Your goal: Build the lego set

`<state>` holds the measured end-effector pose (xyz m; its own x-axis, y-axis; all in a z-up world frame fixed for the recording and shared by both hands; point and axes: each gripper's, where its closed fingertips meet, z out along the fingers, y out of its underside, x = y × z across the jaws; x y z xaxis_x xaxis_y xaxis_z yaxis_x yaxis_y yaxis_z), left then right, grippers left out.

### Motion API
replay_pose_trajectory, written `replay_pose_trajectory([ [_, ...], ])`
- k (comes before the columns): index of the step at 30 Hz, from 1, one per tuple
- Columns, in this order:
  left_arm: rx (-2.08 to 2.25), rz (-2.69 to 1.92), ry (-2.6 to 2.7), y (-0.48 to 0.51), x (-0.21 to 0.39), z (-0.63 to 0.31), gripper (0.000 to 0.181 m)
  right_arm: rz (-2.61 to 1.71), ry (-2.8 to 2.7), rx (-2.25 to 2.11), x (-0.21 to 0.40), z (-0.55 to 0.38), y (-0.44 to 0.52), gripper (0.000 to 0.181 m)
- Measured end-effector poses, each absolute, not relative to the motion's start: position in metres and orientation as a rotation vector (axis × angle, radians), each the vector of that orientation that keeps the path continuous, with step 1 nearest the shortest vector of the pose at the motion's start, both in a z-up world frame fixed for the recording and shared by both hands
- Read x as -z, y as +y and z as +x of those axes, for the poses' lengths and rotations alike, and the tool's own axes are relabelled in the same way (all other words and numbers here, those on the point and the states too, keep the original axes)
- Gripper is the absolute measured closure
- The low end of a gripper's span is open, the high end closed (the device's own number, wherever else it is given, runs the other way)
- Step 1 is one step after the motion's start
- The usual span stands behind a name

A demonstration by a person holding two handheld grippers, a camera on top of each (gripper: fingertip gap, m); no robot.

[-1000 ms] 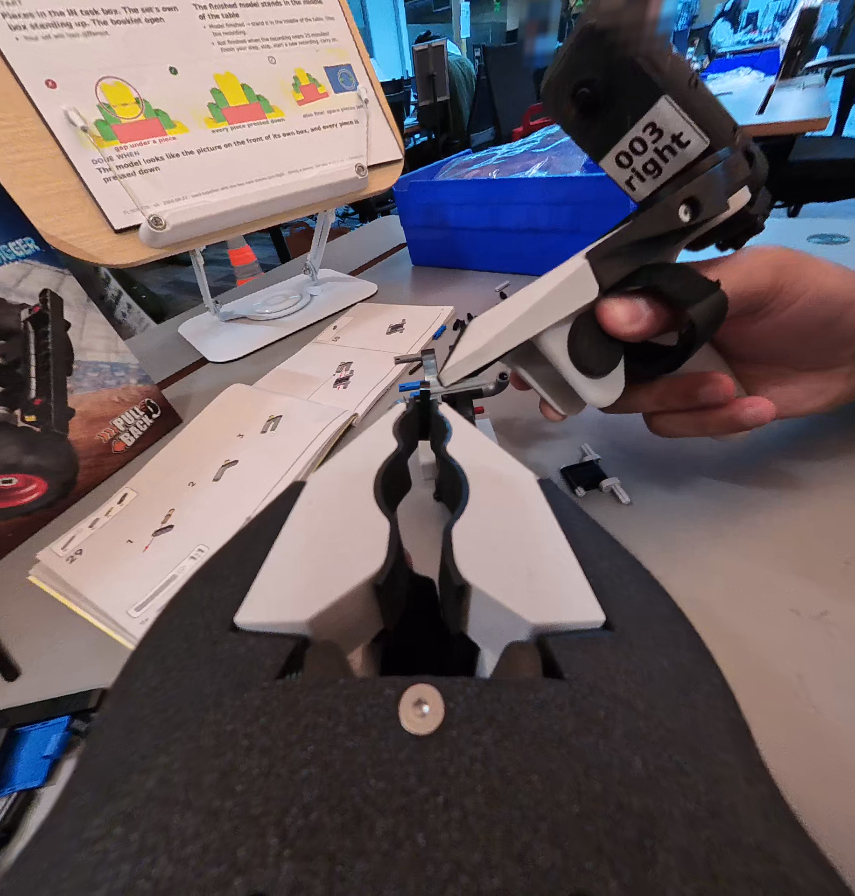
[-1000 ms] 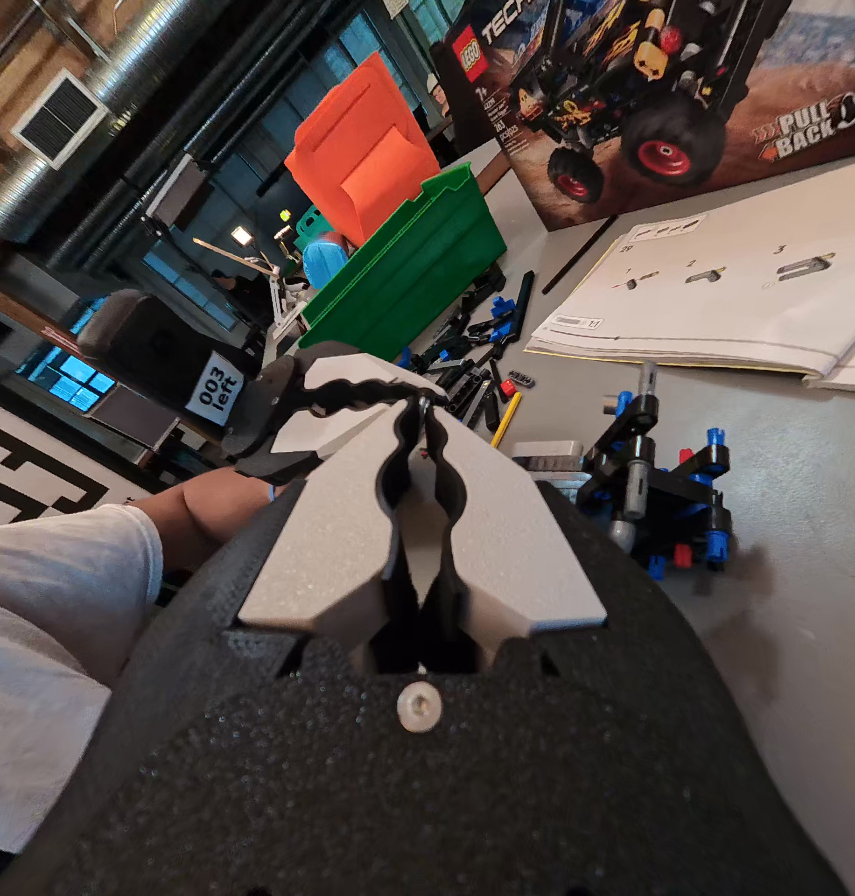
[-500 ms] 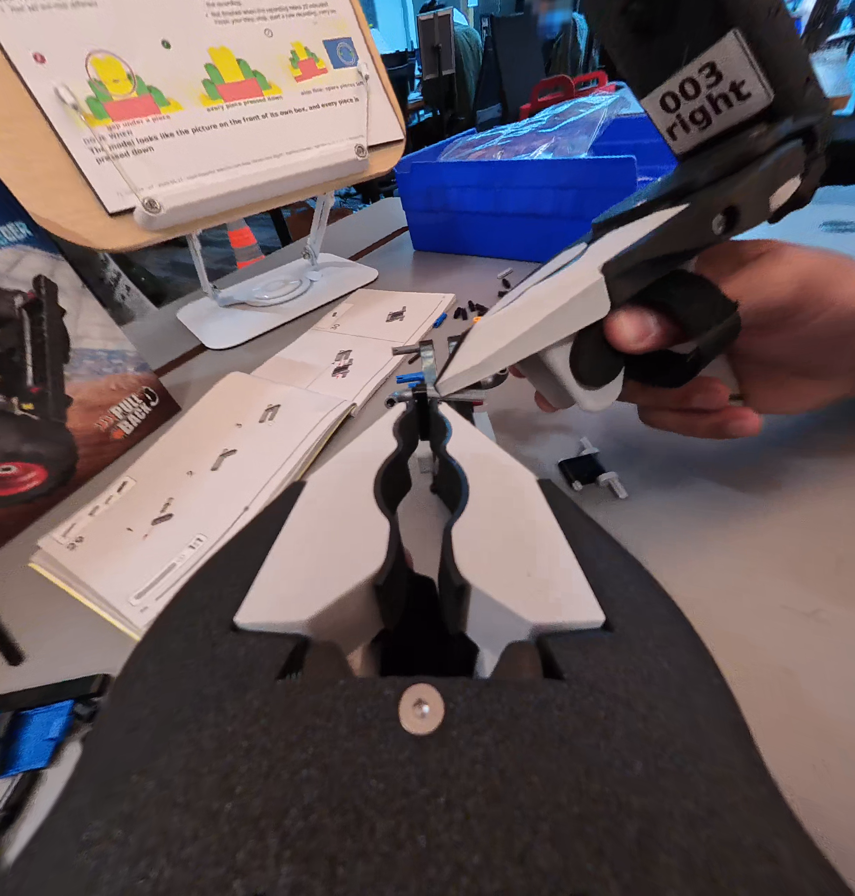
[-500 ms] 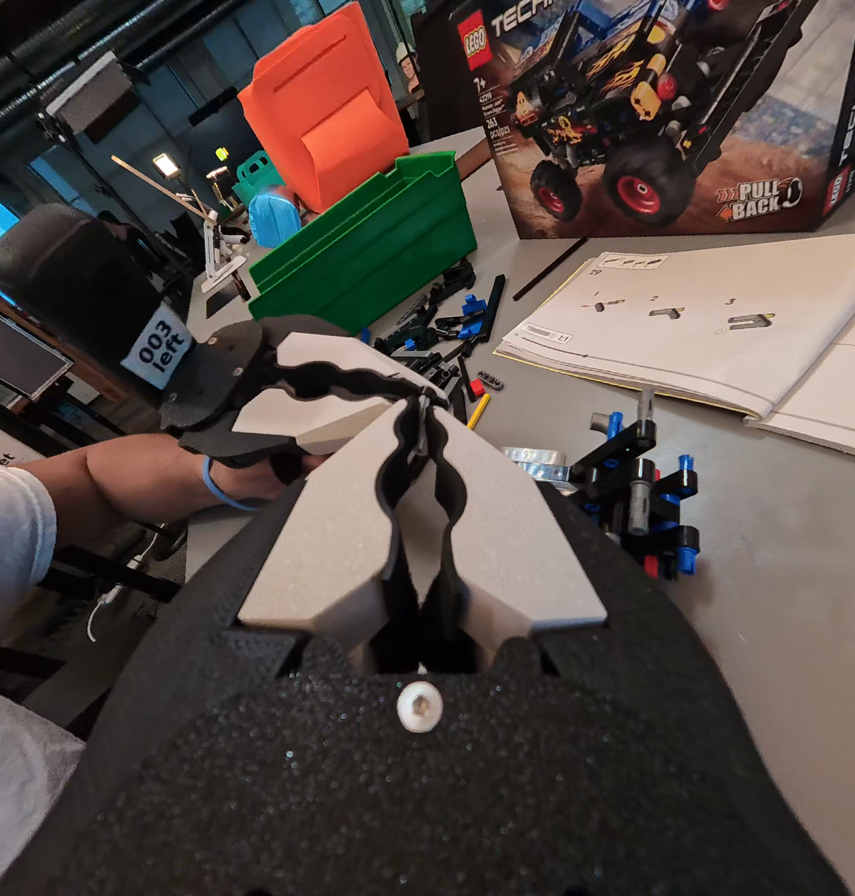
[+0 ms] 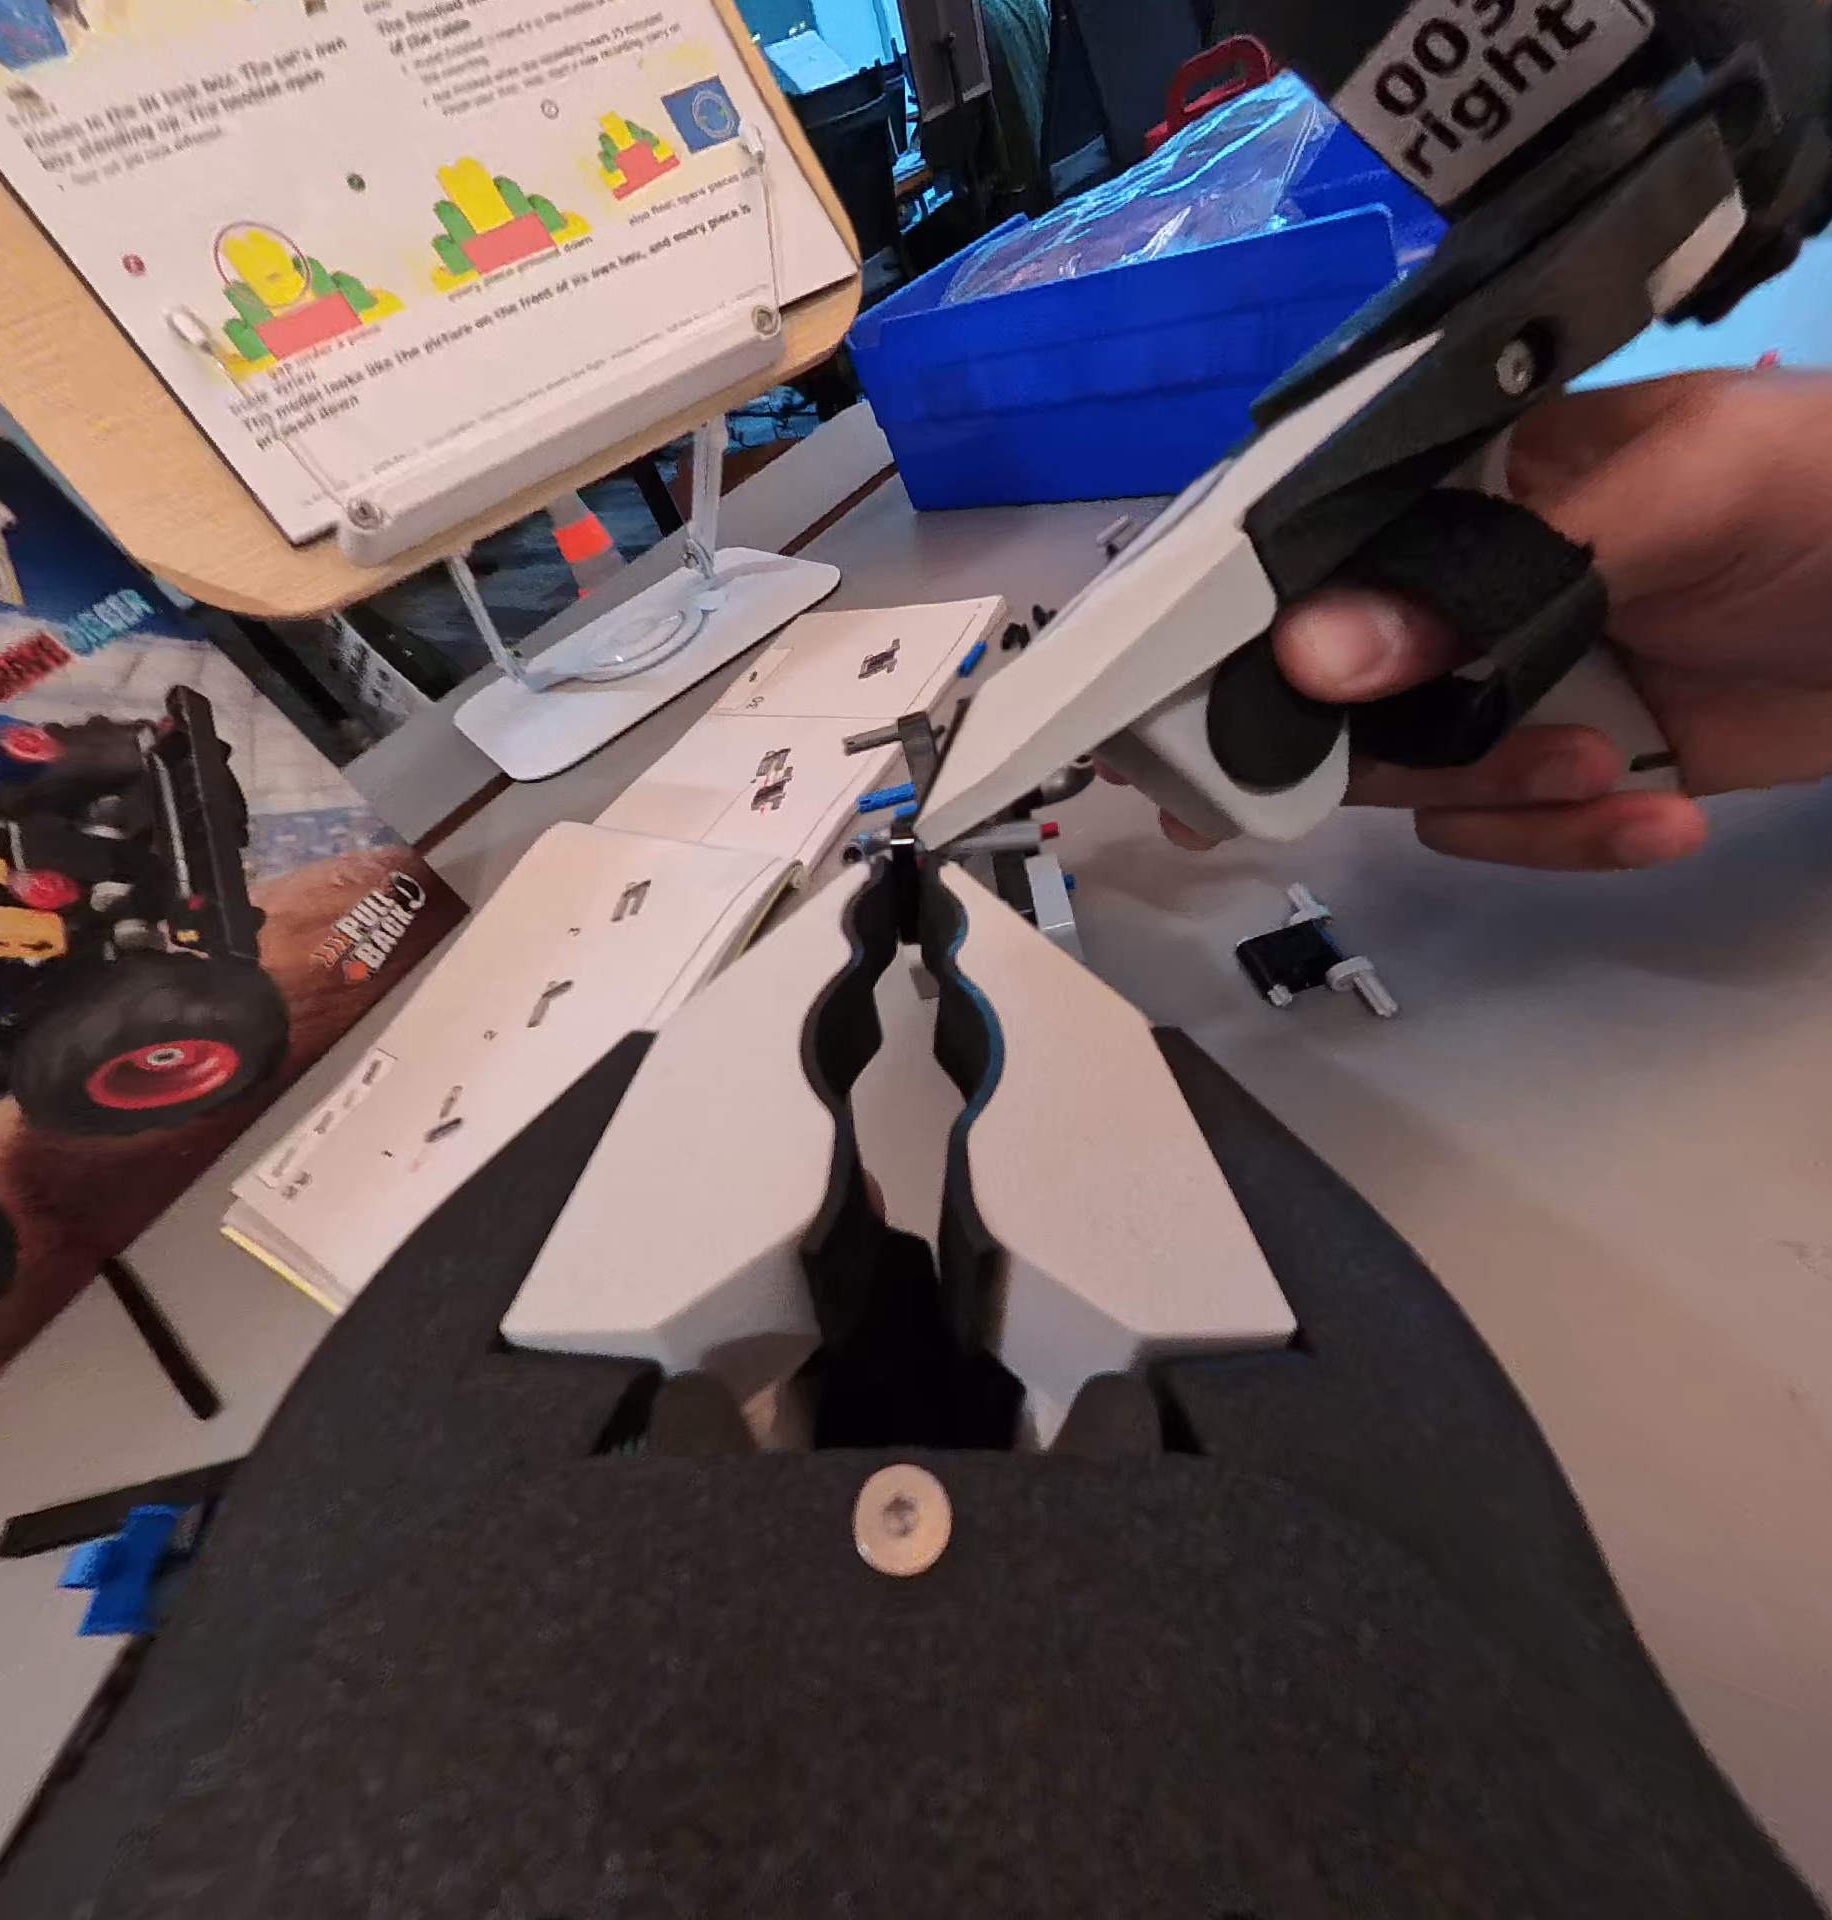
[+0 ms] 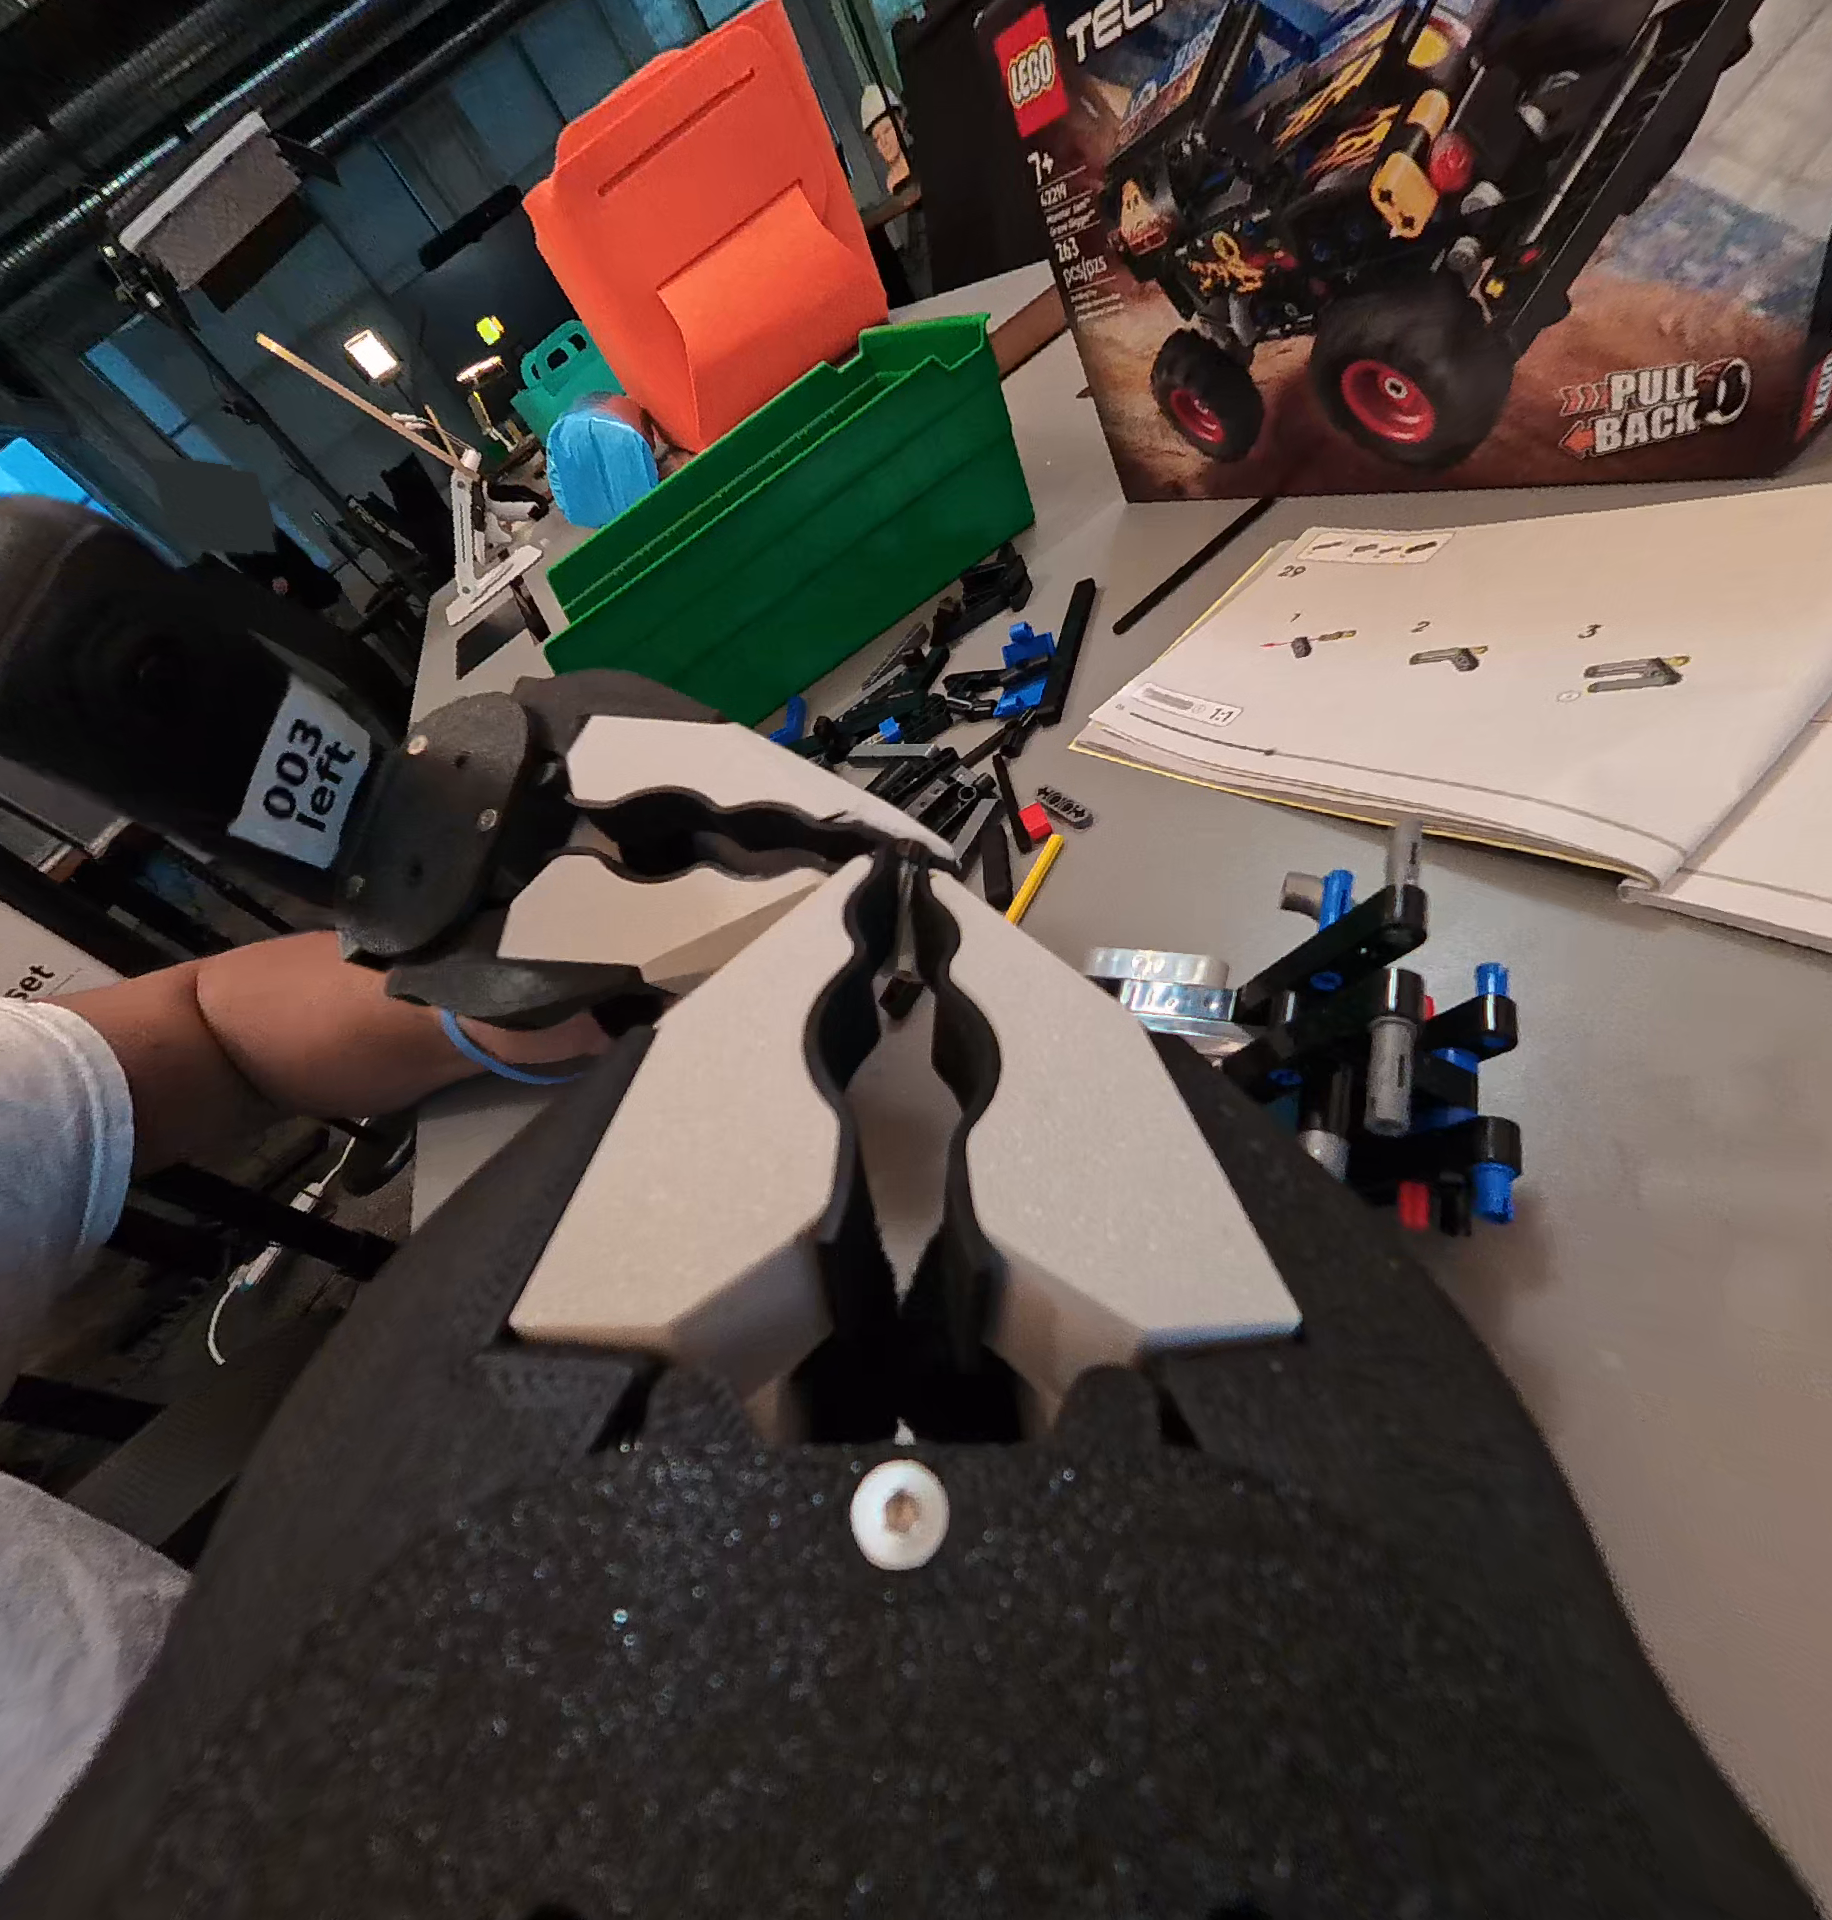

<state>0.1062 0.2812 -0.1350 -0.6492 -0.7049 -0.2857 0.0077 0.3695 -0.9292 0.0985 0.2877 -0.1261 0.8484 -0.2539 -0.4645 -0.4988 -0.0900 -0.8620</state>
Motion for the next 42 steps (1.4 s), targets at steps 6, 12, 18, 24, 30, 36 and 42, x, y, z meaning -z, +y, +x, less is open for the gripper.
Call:
replay_pose_trajectory([
  [6,1.337,-0.603,1.940,0.2799,0.1316,0.1055,0.180,-1.674,0.577,-0.201,0.1226,0.0980,0.2870,0.179],
  [12,1.273,-0.518,1.940,0.2813,0.1325,0.1036,0.180,-1.679,0.587,-0.267,0.1236,0.0958,0.2880,0.180],
  [18,1.470,-0.645,1.999,0.2797,0.1315,0.1041,0.180,-1.680,0.587,-0.344,0.1219,0.0968,0.2876,0.179],
  [24,1.557,-0.718,2.035,0.2804,0.1358,0.1049,0.180,-1.687,0.591,-0.366,0.1258,0.0978,0.2888,0.179],
  [30,1.593,-0.743,2.052,0.2803,0.1378,0.1049,0.180,-1.683,0.590,-0.389,0.1276,0.0982,0.2888,0.178],
  [36,1.629,-0.758,2.060,0.2791,0.1371,0.1038,0.180,-1.695,0.571,-0.353,0.1274,0.0990,0.2885,0.176],
  [42,1.778,-0.810,2.088,0.2756,0.1328,0.0985,0.180,-1.742,0.459,-0.173,0.1245,0.1014,0.2859,0.165],
])
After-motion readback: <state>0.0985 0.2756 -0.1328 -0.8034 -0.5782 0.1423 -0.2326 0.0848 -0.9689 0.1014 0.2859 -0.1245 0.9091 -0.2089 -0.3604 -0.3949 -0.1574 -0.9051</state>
